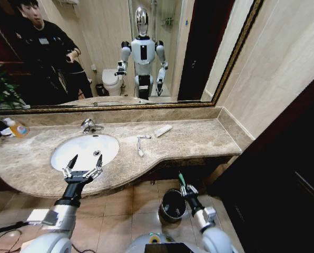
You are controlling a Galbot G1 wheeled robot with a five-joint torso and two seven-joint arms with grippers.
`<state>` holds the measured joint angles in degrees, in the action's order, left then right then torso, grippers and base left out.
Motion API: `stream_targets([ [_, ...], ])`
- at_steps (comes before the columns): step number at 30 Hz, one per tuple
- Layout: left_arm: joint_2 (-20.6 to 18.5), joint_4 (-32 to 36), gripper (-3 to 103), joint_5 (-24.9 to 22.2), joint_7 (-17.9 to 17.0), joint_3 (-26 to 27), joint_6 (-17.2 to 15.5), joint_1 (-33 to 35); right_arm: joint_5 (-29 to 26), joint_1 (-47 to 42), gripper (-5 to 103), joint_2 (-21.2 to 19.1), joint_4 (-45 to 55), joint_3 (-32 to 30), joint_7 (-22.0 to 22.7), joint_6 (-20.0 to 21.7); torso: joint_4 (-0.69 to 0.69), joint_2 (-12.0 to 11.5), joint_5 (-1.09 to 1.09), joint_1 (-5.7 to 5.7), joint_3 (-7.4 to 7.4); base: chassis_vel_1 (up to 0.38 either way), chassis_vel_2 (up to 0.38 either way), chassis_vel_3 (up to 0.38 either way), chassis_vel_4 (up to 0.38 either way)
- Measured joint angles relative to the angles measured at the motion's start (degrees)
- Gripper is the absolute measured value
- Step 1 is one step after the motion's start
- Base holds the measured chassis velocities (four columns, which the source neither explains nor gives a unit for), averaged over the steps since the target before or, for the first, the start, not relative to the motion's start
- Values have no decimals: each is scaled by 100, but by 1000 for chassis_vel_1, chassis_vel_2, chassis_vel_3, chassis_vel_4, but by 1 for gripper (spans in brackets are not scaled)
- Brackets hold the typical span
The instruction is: Pick up the trash from the sink and place it in the trash bin.
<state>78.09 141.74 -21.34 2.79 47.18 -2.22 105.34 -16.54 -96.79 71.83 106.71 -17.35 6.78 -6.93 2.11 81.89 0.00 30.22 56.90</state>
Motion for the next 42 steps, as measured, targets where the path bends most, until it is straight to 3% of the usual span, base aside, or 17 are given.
stream_targets([
  [10,0,0,100,0,1,0,0,0,-148,983,14,472,-2169,50,-459,-204,1,0,0,1,1,0,0,0,0],
  [24,0,0,100,0,1,0,0,0,178,1822,14,1005,-3992,89,-833,-445,1,0,-1,1,1,0,0,0,0],
  [42,0,0,100,0,1,0,0,0,348,1974,12,1046,-4198,112,-849,-460,1,0,-1,0,0,0,0,0,0],
])
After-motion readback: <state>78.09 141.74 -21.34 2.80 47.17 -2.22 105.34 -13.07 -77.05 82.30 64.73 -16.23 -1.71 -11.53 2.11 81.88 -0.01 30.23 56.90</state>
